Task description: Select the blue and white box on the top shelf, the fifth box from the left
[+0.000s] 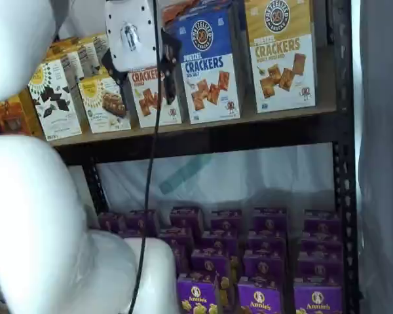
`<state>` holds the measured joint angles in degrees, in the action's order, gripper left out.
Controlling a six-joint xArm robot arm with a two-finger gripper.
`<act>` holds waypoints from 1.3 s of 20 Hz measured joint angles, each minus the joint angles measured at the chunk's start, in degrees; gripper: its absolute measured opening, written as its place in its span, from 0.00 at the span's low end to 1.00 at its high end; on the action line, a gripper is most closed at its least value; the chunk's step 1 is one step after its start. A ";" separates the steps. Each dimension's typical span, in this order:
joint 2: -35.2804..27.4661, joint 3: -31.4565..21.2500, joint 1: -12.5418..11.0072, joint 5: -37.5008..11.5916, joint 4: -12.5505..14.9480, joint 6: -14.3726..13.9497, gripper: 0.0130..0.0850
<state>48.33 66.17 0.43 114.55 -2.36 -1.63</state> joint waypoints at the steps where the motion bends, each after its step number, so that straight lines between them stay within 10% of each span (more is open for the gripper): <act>1: -0.17 0.13 -0.86 0.34 -0.95 0.42 1.00; 6: -0.72 0.40 -4.91 1.19 -5.63 2.42 1.00; 26: -6.54 1.95 -1.12 -7.63 0.84 1.54 1.00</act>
<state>41.79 68.13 -0.69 106.92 -1.52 -0.09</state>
